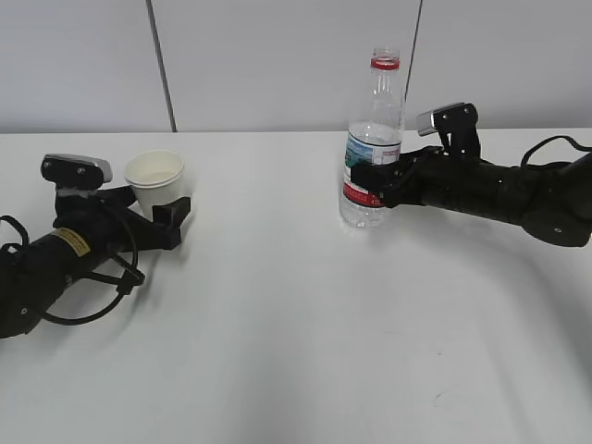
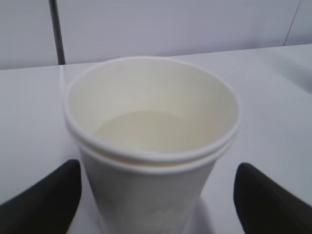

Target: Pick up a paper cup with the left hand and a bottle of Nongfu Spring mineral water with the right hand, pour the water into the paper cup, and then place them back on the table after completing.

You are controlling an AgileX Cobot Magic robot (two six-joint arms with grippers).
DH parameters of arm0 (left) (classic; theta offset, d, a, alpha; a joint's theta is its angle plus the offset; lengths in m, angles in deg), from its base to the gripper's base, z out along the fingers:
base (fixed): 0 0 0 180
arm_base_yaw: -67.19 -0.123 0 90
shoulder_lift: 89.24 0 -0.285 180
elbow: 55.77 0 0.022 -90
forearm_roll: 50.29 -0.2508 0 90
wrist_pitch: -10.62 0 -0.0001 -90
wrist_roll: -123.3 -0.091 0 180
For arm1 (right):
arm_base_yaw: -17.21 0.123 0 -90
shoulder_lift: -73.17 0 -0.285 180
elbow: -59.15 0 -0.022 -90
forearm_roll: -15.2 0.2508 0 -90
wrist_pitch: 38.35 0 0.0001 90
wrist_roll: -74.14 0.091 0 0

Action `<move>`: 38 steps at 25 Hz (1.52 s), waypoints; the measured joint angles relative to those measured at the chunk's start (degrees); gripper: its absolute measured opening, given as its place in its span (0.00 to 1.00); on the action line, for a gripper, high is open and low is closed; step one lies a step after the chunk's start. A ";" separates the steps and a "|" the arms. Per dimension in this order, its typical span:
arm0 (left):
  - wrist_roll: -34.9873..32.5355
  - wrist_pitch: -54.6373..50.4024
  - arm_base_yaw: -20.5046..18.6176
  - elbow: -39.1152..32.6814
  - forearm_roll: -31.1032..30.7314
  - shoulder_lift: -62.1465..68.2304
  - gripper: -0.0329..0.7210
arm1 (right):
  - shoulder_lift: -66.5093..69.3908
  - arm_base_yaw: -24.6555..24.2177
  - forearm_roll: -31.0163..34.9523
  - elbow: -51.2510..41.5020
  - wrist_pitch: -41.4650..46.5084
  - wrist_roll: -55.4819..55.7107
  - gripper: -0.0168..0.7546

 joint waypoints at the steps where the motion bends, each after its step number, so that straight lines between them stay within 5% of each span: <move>1: 0.00 0.20 0.00 -0.84 0.07 -0.63 0.82 | 0.00 0.00 0.00 0.00 0.00 0.00 0.59; 24: 0.00 0.62 0.00 -6.71 1.69 -5.96 0.82 | 1.71 0.00 2.19 0.10 -0.61 -1.58 0.59; 30: 0.00 0.62 0.00 -6.71 1.69 -6.14 0.82 | 1.95 0.00 2.22 0.33 -0.48 -1.71 0.85; 38: 0.00 0.62 0.00 -6.71 1.69 -6.14 0.82 | 2.02 0.00 1.25 0.42 -0.48 -1.71 0.88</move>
